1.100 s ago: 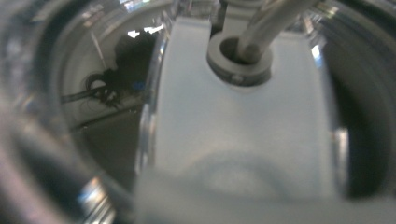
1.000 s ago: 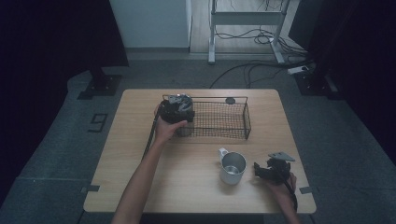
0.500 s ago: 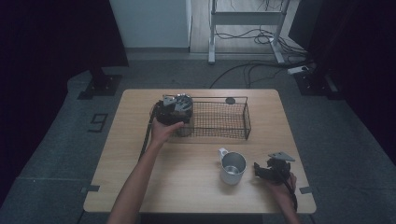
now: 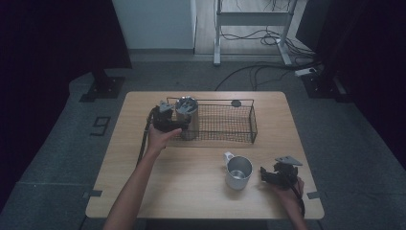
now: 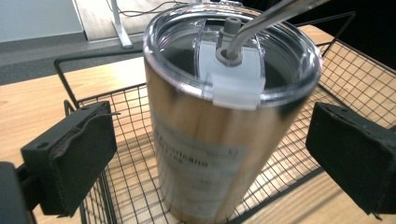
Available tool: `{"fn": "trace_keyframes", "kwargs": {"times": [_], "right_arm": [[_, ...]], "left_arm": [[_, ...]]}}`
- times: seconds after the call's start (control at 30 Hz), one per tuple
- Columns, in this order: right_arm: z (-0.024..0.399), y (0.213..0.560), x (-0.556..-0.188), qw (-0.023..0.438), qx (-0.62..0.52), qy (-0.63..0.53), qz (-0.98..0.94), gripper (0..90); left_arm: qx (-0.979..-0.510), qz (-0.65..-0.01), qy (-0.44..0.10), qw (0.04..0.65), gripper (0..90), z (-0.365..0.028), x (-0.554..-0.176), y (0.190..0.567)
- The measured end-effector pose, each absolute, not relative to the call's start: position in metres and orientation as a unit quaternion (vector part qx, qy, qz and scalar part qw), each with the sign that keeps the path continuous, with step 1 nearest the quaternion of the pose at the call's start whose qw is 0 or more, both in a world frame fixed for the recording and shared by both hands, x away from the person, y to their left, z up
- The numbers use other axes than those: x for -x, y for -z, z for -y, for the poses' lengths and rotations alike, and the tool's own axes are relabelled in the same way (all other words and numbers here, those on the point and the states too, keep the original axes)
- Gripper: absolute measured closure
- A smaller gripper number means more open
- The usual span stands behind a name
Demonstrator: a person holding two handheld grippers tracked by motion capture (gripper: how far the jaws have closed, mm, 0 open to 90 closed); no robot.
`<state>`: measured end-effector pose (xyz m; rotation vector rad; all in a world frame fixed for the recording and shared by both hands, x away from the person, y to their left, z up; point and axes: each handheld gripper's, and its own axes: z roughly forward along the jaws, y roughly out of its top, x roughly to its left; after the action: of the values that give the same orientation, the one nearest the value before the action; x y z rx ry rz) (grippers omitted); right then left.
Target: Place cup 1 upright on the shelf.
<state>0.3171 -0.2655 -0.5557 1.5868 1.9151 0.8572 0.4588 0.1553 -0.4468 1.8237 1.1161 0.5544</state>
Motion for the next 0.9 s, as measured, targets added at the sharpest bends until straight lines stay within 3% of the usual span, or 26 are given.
{"fn": "trace_keyframes", "kwargs": {"times": [0.9], "right_arm": [[0.265,0.555,-0.317,0.253,-0.585,-0.315,-0.704,12.7]], "left_arm": [[-0.747,-0.432,-0.204,0.462,7.1,-0.184,-0.365,0.459]]}}
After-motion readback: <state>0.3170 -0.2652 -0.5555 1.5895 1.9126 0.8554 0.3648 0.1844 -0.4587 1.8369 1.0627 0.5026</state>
